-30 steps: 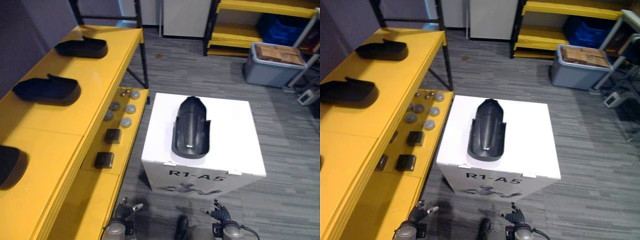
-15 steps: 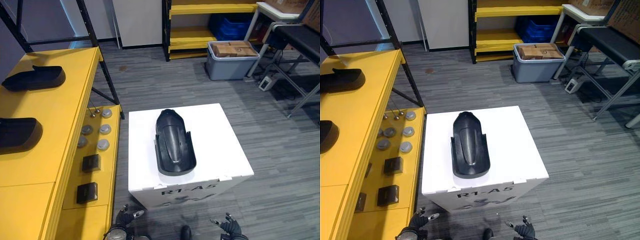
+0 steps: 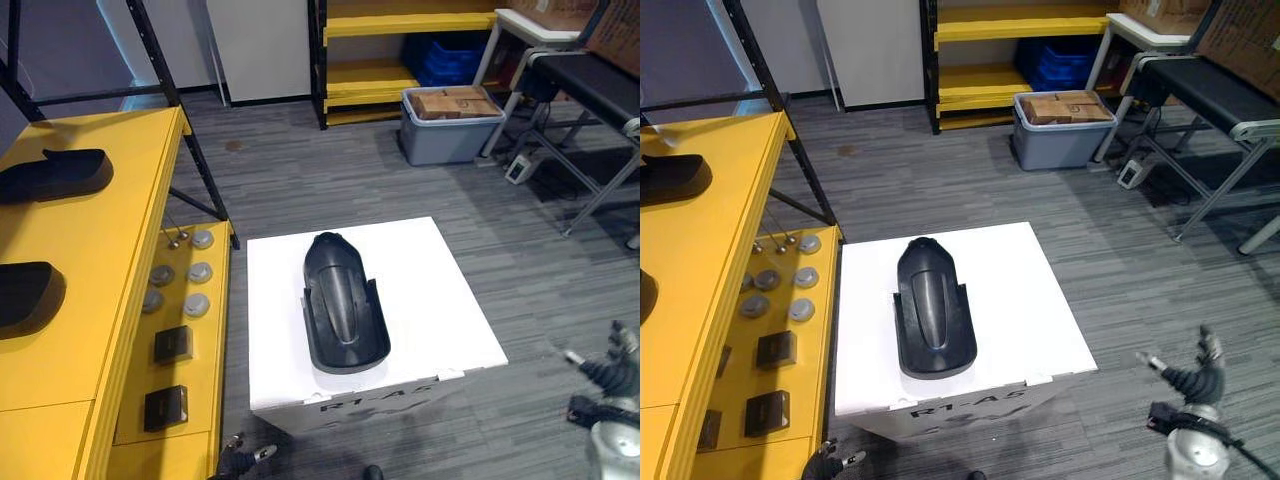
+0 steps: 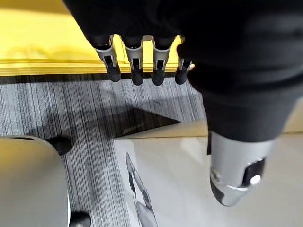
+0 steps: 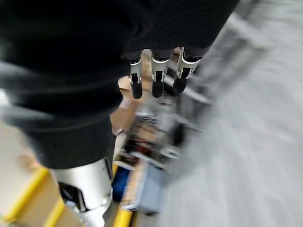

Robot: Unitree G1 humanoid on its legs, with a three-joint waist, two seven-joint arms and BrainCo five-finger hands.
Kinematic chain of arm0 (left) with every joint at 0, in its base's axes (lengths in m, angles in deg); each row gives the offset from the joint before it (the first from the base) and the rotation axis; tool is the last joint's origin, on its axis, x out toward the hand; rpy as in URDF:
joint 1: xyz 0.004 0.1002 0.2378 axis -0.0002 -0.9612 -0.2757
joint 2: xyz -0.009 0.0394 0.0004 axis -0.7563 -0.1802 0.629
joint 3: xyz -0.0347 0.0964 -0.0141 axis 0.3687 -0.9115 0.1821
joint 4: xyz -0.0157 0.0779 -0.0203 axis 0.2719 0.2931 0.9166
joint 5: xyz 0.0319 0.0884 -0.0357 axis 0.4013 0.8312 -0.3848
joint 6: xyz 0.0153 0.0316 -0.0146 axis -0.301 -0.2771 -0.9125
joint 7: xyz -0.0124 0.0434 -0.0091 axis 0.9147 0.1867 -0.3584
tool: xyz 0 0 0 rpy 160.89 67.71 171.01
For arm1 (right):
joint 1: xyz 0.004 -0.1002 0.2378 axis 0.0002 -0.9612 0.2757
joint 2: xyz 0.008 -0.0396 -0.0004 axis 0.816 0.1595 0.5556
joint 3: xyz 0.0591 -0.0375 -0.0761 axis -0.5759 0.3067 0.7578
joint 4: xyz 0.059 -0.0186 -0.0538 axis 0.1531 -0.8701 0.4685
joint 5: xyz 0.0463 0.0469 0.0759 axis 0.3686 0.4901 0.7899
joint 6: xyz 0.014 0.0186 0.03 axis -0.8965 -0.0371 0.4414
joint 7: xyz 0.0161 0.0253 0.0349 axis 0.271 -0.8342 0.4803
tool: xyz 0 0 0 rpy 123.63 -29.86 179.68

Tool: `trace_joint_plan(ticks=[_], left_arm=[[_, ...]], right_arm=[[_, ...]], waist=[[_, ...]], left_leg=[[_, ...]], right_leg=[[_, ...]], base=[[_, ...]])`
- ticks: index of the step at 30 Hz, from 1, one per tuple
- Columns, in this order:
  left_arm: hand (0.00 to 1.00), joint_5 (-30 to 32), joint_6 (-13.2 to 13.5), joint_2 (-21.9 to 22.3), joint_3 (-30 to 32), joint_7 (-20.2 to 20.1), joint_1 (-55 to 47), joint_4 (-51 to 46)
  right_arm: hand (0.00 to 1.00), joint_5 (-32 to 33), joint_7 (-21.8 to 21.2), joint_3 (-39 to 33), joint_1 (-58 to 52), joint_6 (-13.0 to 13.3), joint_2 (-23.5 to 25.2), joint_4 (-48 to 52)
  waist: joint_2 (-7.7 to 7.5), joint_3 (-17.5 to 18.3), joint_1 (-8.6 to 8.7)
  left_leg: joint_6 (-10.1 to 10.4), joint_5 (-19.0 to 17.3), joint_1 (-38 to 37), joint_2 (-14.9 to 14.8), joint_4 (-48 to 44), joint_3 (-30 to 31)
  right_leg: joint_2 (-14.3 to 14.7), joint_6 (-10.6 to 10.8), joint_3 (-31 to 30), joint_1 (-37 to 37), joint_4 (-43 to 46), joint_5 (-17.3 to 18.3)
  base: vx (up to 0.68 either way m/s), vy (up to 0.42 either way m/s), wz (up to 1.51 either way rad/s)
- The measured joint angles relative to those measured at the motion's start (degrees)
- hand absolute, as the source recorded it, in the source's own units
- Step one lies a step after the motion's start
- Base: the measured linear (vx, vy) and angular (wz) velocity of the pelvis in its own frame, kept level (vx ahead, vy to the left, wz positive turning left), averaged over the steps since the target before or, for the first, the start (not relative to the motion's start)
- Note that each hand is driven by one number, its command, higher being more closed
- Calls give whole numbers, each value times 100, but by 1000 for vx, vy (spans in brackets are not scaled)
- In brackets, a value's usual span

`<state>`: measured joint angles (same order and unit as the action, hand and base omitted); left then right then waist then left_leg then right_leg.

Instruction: Walk over and take plastic housings, then place them on the shelf

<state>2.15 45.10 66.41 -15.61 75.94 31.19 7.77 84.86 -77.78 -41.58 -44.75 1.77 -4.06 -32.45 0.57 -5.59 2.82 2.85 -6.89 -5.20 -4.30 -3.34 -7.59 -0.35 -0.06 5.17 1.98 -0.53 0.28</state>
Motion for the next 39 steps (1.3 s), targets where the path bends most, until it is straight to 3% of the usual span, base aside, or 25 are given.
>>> trace_joint_plan(ticks=[2, 4, 9, 12, 15, 19, 26, 32, 39], left_arm=[[0, -1, 4, 1, -4, -20, -17, 6], [0, -3, 48, 3, -23, -112, -16, 6], [0, -41, 163, -32, -227, -135, 38, 2], [0, -41, 197, -27, -243, -134, 104, -15], [0, -40, 199, -17, -275, -116, 126, -84], [0, -39, 188, 13, -270, -98, 161, -98], [0, -31, 162, 64, -264, 119, 218, -110], [0, -21, 144, 94, -270, 243, 223, -116], [0, -21, 128, 96, -346, 305, 247, -111]], right_arm=[[0, -1, -26, 206, 137, 69, -126, 298], [0, 0, -133, 827, 502, 299, -392, 734], [0, 69, -344, 2291, 1254, 544, -438, 1013], [0, 58, -502, 3178, 1596, 572, -107, 670], [0, -247, -514, 3519, 1861, 495, 419, -139], [0, -934, -429, 3657, 1902, 257, 1090, -834], [0, -2688, 442, 3122, 1824, -264, 2025, -1239], [0, -3193, 958, 2834, 1593, -581, 2188, -1249], [0, -3192, 1186, 2742, 1571, -615, 2274, -1289]], waist=[[-7, 43, 9], [-23, 43, 16], [-49, 51, -87], [-114, 41, -241], [-128, 20, -375], [-118, -75, -384], [-108, -249, -384], [-101, -289, -383], [-102, -293, -385]], left_leg=[[-17, 17, 7, 1, 40, -3], [-49, 73, 23, 25, 106, 10], [-70, 156, 123, 70, 124, 154], [-80, 224, 199, 98, 167, 345], [-84, 239, 196, 116, 177, 454], [-95, 246, 200, 138, 176, 533], [-134, 297, 203, 186, 172, 661], [-111, 408, 195, 192, 310, 763], [-105, 417, 187, 175, 347, 762]], right_leg=[[10, 5, -3, 12, -99, -70], [7, 7, 5, 19, -211, -174], [-20, 15, 73, 13, -316, -276], [-42, 10, 265, 29, -379, -295], [-53, 10, 359, 102, -433, -309], [-76, 11, 476, 138, -434, -308], [-124, 12, 569, 197, -435, -308], [-129, 13, 665, 189, -436, -307], [-114, 14, 664, 179, -436, -306]], base=[[-66, 2, -5], [-80, 11, -1], [-68, 10, 13], [-38, -8, 30], [6, 3, 21], [15, 10, 12], [-17, 12, 9], [-44, -4, 9], [0, 0, 0]])
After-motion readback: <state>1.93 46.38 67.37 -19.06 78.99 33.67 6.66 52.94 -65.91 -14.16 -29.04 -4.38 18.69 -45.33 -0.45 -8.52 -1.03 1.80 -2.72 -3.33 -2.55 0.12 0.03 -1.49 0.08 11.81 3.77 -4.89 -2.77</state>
